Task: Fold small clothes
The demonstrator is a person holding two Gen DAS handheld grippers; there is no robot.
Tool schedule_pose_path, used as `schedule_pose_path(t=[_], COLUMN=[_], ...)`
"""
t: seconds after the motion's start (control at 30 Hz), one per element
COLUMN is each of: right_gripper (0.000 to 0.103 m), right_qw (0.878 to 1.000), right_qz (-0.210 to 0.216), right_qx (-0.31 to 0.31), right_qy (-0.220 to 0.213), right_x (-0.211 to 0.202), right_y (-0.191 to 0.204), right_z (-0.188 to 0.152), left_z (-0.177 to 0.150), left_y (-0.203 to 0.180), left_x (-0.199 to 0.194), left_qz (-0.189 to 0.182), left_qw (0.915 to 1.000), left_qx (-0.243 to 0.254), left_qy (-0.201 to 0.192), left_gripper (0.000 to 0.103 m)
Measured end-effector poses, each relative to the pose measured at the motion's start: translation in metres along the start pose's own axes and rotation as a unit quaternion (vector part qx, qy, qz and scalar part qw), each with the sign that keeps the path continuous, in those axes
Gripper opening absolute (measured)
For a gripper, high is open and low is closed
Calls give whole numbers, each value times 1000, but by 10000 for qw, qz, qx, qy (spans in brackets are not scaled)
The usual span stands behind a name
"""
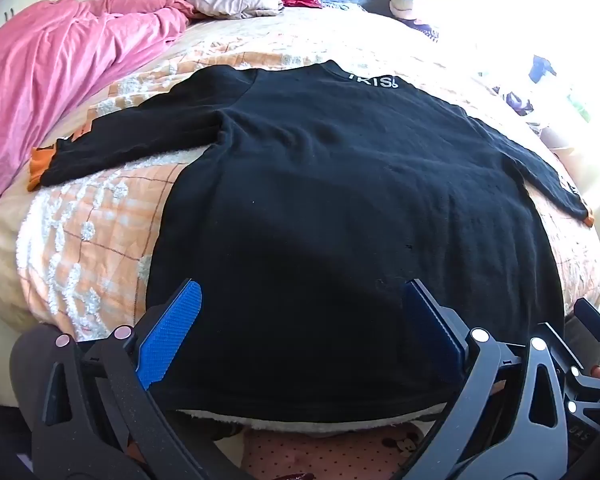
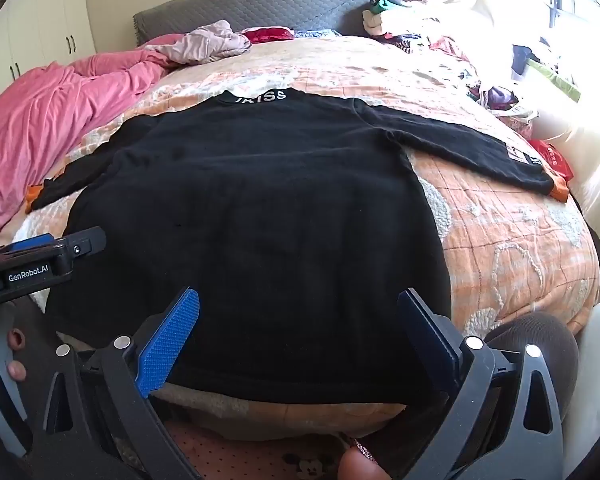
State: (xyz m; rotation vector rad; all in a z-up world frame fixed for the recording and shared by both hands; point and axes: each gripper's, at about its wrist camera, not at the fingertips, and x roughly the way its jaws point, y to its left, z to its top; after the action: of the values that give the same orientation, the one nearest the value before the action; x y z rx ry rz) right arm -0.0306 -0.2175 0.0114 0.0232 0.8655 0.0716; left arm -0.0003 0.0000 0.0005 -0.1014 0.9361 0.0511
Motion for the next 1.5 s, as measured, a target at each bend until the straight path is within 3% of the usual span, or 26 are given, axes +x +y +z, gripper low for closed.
schedule_pose_path(t=[1.5], right_gripper=[99], right_qw=[10000], right_qz=[0], right_qx=[83], right_qy=[-47], right_x=[-11], right_y=[1], right_z=[-3], left_z=[0], left_y=[0], left_x=[-5], left_qz=[-77], left_qw=[10000], left_qx=[9], left_qy=[-61], left_gripper=[95])
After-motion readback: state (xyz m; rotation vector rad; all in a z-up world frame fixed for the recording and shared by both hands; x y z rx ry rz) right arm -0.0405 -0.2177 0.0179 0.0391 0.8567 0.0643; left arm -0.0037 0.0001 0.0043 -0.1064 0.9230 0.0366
